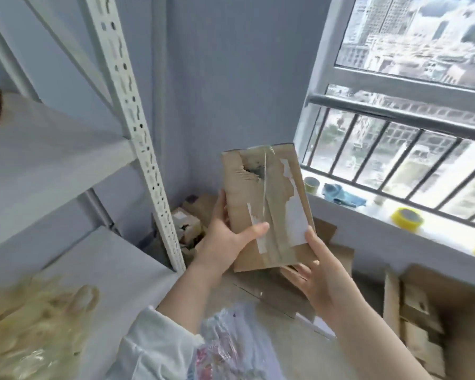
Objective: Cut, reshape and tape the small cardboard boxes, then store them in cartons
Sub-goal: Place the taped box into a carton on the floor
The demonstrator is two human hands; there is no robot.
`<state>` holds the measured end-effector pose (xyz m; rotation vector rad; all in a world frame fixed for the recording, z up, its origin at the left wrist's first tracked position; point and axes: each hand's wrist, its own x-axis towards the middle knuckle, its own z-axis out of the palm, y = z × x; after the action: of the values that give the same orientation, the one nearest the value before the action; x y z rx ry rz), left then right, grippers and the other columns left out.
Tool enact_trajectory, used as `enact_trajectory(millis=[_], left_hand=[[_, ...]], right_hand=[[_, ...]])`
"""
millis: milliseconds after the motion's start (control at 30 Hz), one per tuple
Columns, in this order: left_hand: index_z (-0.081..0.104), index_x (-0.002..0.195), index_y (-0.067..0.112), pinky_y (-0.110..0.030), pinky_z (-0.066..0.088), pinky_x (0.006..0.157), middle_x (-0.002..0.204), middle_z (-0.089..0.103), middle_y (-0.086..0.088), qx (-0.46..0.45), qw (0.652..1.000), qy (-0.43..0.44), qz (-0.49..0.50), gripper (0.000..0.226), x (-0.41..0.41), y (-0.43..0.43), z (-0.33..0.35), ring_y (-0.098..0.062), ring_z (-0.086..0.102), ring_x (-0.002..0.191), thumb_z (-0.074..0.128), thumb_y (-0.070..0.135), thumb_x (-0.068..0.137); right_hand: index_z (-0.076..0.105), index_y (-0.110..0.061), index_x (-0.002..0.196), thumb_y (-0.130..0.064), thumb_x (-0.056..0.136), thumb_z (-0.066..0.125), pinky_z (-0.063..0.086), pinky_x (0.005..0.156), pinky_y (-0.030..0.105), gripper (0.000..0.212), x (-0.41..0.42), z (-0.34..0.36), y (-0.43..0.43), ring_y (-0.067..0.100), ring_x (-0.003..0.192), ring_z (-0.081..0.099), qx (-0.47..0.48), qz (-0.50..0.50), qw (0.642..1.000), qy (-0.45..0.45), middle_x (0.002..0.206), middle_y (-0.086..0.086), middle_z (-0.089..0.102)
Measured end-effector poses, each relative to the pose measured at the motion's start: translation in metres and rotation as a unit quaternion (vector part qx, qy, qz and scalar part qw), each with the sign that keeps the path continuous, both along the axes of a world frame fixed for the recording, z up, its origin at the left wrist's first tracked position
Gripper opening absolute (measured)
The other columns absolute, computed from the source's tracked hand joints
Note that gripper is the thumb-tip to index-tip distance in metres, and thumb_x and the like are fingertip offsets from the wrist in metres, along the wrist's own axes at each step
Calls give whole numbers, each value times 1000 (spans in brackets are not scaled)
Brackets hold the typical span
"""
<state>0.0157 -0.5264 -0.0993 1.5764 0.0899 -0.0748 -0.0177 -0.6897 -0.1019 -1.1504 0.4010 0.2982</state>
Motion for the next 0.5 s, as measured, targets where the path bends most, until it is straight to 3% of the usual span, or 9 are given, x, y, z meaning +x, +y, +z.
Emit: enact_trajectory(millis=[100, 233, 400, 500], left_hand=[[28, 142, 27, -25, 49, 87, 124, 57, 7, -5, 997, 49, -64, 89, 19, -38, -28, -8, 57, 107, 79, 25, 70], [24, 145, 22, -13, 47, 70, 127, 51, 6, -5, 987, 104, -120, 85, 55, -80, -66, -8, 53, 103, 74, 26, 77], [27, 146, 20, -26, 39, 100, 141, 42, 2, 15, 974, 157, -165, 77, 111, -120, -124, -9, 45, 121, 69, 25, 82], [30, 145, 21, -28, 36, 106, 141, 42, 4, 34, 958, 196, -206, 75, 164, -144, -163, -9, 42, 125, 70, 30, 81]], right_hand=[[56, -20, 118, -44, 68, 63, 33, 109, 42, 56, 0, -30, -44, 20, 115, 57, -34, -5, 999, 22, 119, 3, 65], [53, -17, 122, -45, 63, 70, 41, 103, 38, 67, 20, -65, -82, 21, 109, 60, -34, -69, 994, 74, 117, 5, 65], [59, -17, 103, -33, 83, 66, 51, 69, 30, 26, 75, -103, -113, 22, 90, 64, 14, -166, 972, 168, 102, 11, 67], [59, -18, 96, -32, 87, 62, 50, 60, 29, 17, 128, -133, -131, 20, 83, 62, 15, -204, 957, 207, 95, 9, 66]])
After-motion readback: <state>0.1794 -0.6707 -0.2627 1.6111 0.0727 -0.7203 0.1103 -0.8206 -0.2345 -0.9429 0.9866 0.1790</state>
